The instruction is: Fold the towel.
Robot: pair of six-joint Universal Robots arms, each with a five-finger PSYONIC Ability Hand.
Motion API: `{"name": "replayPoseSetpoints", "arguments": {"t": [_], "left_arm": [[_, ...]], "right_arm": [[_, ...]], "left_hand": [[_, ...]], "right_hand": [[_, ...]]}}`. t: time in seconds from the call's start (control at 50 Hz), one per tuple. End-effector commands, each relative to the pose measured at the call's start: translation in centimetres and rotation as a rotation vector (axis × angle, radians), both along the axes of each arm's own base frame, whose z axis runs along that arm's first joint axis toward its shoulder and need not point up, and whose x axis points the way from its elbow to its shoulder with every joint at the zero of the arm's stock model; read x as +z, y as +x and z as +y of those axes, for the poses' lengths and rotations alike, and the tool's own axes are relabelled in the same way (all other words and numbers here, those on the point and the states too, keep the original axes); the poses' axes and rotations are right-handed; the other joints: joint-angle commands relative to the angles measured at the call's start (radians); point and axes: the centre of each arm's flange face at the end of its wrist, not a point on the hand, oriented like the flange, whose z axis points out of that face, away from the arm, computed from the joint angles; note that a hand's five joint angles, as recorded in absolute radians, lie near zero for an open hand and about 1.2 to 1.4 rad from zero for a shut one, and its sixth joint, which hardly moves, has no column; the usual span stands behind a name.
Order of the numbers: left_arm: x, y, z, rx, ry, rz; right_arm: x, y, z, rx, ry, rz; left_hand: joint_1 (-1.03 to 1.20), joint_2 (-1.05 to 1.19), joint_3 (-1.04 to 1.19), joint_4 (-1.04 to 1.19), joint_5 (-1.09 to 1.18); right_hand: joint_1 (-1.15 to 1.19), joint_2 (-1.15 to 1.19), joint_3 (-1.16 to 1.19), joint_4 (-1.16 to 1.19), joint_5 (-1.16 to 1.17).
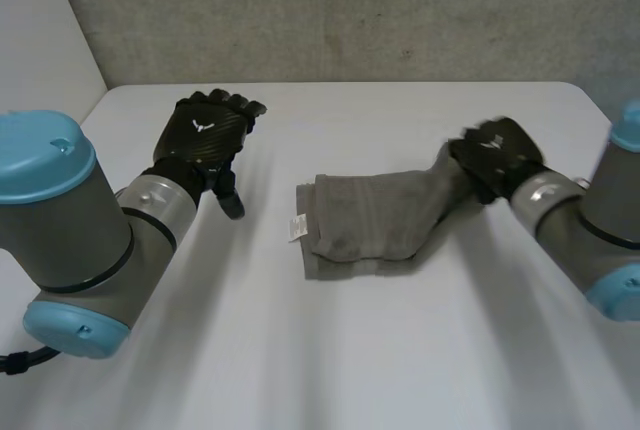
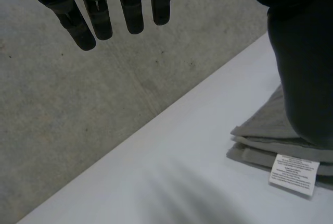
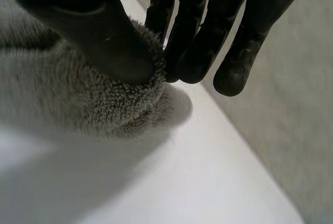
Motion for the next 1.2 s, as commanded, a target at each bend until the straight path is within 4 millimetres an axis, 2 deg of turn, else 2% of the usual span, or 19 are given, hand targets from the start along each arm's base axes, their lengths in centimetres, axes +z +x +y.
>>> {"name": "replayPoseSetpoints", "arguments": {"t": [0.02,0.04,0.08,0.1,0.14,0.22,0.26,0.28,0.3,0.32,0.34,0.36,0.48,0.56,0.7,0.8,0.92,1.02,1.2], "left_arm": [[1.5,-0.3,-0.2,0.0,-0.043,0.023],[1.7,-0.2,-0.4,0.009,-0.048,0.027],[1.9,-0.3,-0.4,0.019,-0.052,0.036],[1.9,-0.3,-0.4,0.019,-0.052,0.036],[2.6,-0.4,-0.6,0.035,-0.056,0.073],[3.0,-0.6,-0.7,0.039,-0.048,0.117],[3.2,-0.9,-0.8,0.036,-0.043,0.148],[3.2,-0.9,-0.8,0.036,-0.043,0.148],[3.4,-1.0,-0.9,0.034,-0.045,0.158],[3.5,-1.3,-1.0,0.028,-0.049,0.162],[3.5,-1.3,-1.0,0.028,-0.049,0.162],[3.4,-1.8,-1.1,0.02,-0.049,0.163],[2.7,-4.1,-1.6,-0.009,-0.029,0.192],[1.9,-5.2,-1.9,-0.006,0.017,0.216],[-0.8,-8.3,-1.8,-0.045,0.124,0.201],[-2.8,-9.6,-2.0,-0.057,0.154,0.172],[-5.2,-10.1,-2.6,-0.052,0.189,0.144],[-8.7,-9.9,-2.9,-0.003,0.237,0.082],[-10.2,-9.4,-2.2,0.026,0.282,0.013]], "right_arm": [[0.5,9.9,5.9,0.321,0.0,0.011],[0.0,11.5,7.0,0.37,0.004,0.019],[-0.8,12.7,8.0,0.411,0.015,0.035],[-0.8,12.8,8.0,0.411,0.015,0.035],[-2.8,14.0,9.0,0.453,0.047,0.087],[-4.1,14.2,9.4,0.454,0.079,0.13],[-4.3,13.7,9.0,0.429,0.098,0.13],[-4.3,13.7,9.0,0.429,0.099,0.13],[-3.8,13.5,9.0,0.417,0.1,0.119],[-2.5,13.0,8.7,0.391,0.096,0.09],[-2.5,13.0,8.7,0.391,0.096,0.089],[-0.8,12.2,8.2,0.356,0.091,0.041],[2.8,8.5,5.9,0.214,0.159,-0.159],[3.5,7.5,5.6,0.175,0.191,-0.211],[2.0,4.9,3.6,0.085,0.245,-0.209],[0.7,4.7,2.9,0.078,0.269,-0.207],[-1.2,4.9,1.9,0.085,0.311,-0.207],[-4.6,5.8,1.1,0.092,0.372,-0.188],[-6.7,6.2,0.5,0.089,0.405,-0.177]], "left_hand": [[-0.097,-0.082,-0.063,-0.089,-0.216],[-0.097,-0.082,-0.063,-0.089,-0.216],[-0.097,-0.082,-0.063,-0.089,-0.216],[-0.097,-0.082,-0.063,-0.089,-0.216],[-0.097,-0.082,-0.063,-0.089,-0.216],[-0.097,-0.082,-0.063,-0.089,-0.216],[-0.097,-0.082,-0.063,-0.089,-0.216],[-0.097,-0.082,-0.063,-0.089,-0.216],[-0.097,-0.082,-0.063,-0.089,-0.216],[-0.097,-0.082,-0.063,-0.089,-0.216],[-0.097,-0.082,-0.063,-0.089,-0.216],[-0.097,-0.082,-0.063,-0.089,-0.216],[-0.088,-0.073,-0.054,-0.08,-0.207],[-0.082,-0.067,-0.049,-0.074,-0.201],[-0.079,-0.064,-0.046,-0.071,-0.198],[-0.077,-0.061,-0.043,-0.068,-0.195],[-0.074,-0.058,-0.04,-0.065,-0.192],[-0.074,-0.058,-0.04,-0.065,-0.192],[-0.079,-0.064,-0.046,-0.071,-0.198]], "right_hand": [[0.134,0.092,0.062,0.06,0.076],[0.134,0.092,0.062,0.06,0.076],[0.134,0.092,0.062,0.06,0.076],[0.134,0.092,0.062,0.06,0.076],[0.134,0.092,0.062,0.06,0.076],[0.097,0.055,0.025,0.023,0.039],[-0.686,-0.728,-0.757,-0.759,-0.744],[-0.69,-0.732,-0.761,-0.763,-0.748],[-0.94,-0.982,-1.011,-1.013,-0.998],[-1.018,-1.06,-1.089,-1.091,-1.076],[-1.018,-1.061,-1.09,-1.092,-1.077],[-1.085,-1.128,-1.157,-1.159,-1.143],[-1.087,-1.13,-1.159,-1.161,-1.146],[-1.087,-1.13,-1.159,-1.161,-1.146],[-1.087,-1.13,-1.159,-1.161,-1.146],[-1.087,-1.13,-1.159,-1.161,-1.146],[-1.087,-1.13,-1.159,-1.161,-1.146],[-1.087,-1.13,-1.159,-1.161,-1.146],[-1.087,-1.13,-1.159,-1.161,-1.146]]}}
